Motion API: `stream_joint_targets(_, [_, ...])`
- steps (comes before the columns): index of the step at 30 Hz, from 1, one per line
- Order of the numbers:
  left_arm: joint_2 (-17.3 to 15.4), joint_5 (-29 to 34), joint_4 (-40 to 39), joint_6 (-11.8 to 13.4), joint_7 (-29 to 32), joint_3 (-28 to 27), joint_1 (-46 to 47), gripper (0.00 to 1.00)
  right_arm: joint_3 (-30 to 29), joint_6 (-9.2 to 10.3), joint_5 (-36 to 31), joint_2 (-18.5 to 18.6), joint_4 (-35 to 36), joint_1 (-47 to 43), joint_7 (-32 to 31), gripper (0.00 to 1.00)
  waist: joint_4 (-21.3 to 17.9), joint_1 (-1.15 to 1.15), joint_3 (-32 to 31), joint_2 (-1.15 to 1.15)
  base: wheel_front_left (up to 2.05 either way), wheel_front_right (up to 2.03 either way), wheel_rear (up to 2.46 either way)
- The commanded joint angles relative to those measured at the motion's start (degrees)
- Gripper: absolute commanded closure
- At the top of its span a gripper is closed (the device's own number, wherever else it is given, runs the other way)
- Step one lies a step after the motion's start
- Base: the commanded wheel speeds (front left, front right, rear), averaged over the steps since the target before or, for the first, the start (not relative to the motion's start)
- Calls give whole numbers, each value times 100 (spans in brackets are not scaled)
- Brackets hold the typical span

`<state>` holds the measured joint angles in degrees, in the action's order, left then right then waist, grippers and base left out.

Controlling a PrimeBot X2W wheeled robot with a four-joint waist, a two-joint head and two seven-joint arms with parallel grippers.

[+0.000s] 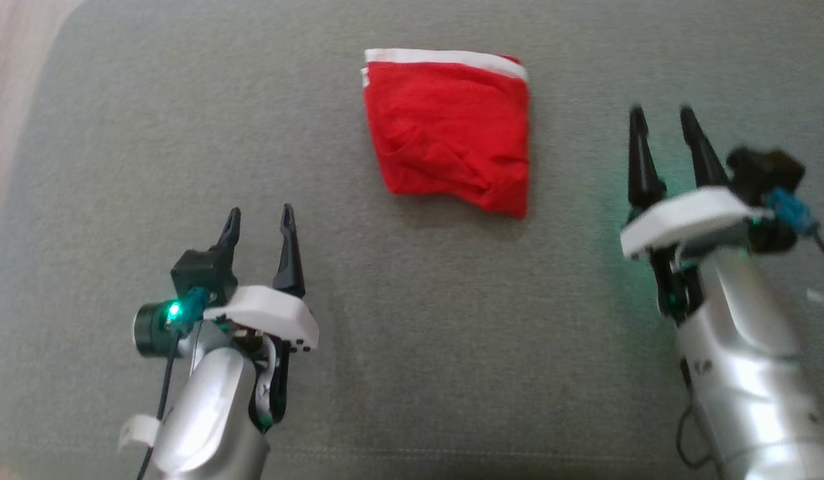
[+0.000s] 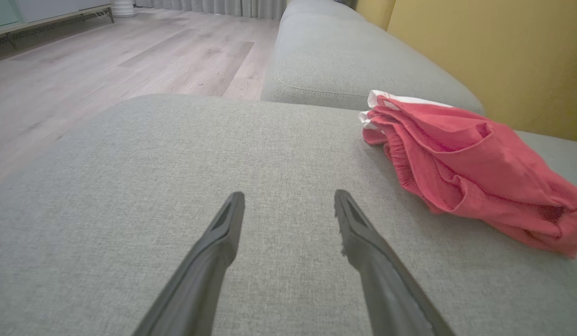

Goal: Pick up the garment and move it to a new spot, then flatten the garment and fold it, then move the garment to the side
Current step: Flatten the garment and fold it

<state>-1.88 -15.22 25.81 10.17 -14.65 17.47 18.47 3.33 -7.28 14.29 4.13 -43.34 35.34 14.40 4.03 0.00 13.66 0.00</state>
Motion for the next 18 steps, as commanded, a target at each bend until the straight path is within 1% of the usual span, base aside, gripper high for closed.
stream_joint_targets(1, [-99,126,-206,54,-35,-256,-44,0,26,-21,-124,-124,311,-47,59,0,-132,0,-71,0,0,0,0])
stream_joint_targets(9, [-99,475,-248,68,-35,-503,-353,0,-123,-21,-277,-124,574,-760,59,0,-323,0,-323,0,0,0,0])
stream_joint_targets(18, [-99,621,-337,31,-35,-709,-844,0,20,-21,-135,-125,550,-1221,60,0,-452,0,-670,0,0,0,0])
